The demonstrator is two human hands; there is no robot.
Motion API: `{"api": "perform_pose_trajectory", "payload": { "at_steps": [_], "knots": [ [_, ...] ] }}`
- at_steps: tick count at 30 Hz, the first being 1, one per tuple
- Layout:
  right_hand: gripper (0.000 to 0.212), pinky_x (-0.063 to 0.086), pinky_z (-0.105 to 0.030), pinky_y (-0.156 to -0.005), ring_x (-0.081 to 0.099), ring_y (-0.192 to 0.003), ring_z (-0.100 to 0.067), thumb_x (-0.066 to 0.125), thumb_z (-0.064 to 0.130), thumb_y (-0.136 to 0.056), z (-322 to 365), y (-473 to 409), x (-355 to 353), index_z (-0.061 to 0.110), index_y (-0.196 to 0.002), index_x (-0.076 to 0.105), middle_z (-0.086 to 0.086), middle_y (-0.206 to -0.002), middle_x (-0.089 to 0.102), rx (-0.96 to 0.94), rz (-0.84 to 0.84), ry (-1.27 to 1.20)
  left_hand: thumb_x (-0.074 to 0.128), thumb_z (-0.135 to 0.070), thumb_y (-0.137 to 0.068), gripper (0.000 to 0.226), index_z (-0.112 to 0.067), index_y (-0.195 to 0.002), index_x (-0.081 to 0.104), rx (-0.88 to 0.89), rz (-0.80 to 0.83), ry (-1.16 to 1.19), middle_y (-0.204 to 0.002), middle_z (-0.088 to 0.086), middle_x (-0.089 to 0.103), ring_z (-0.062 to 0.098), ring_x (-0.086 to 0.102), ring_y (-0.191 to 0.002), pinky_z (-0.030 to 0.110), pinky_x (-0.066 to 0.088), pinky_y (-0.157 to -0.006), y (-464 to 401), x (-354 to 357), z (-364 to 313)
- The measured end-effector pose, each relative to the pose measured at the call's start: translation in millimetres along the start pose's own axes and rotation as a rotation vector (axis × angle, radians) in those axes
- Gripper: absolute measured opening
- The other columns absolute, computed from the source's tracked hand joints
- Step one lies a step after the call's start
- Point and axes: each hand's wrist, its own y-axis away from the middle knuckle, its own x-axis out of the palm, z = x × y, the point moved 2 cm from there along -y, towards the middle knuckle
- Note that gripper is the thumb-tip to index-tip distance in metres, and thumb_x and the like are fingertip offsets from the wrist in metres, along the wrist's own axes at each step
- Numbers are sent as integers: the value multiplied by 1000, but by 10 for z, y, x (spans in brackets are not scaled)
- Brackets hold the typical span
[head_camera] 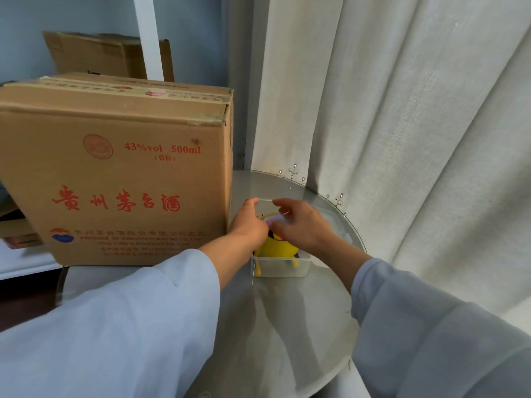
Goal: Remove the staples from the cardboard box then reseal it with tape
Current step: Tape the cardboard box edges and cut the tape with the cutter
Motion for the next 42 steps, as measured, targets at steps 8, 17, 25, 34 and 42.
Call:
{"api": "perform_pose_trajectory", "payload": {
  "at_steps": [8,17,25,34,42],
  "knots": [
    [57,39,-42,-104,42,-127,-39,46,40,-89,-798,-5,-44,6,-134,41,-22,-137,47,667,7,172,40,4,-93,54,-13,-144,34,-32,-3,-18,-147,12,37,27,37,-134,34,35,-108,-19,76,31],
    [44,46,-45,-98,53,-112,-37,48,21,-84,-823,147,-255,5,-125,47,-18,-122,55,751,-211,-103,33,1,-96,51,-15,-144,35,-55,-47,4,-147,10,37,34,44,-127,40,40,-101,-64,98,31],
    [54,49,-40,-87,67,-86,-26,23,48,-100,-177,237,-621,18,-93,67,-5,-88,71,427,-635,-433,36,0,-94,51,-17,-142,38,-172,-75,321,-141,9,45,29,47,-124,45,42,-103,-163,57,144],
    [36,44,-33,-96,51,-117,-21,66,47,-82,-10,241,42,29,-113,68,3,-119,63,57,89,74,41,-18,-100,39,-16,-139,42,-199,-32,315,-133,10,51,30,51,-119,45,46,-99,-139,18,211],
    [59,38,-34,-100,42,-128,-21,78,34,-77,-34,256,-29,34,-131,55,6,-138,50,-4,167,207,44,4,-93,56,-17,-144,38,-119,7,160,-142,10,44,31,45,-126,45,45,-101,-179,76,322]
  ]
}}
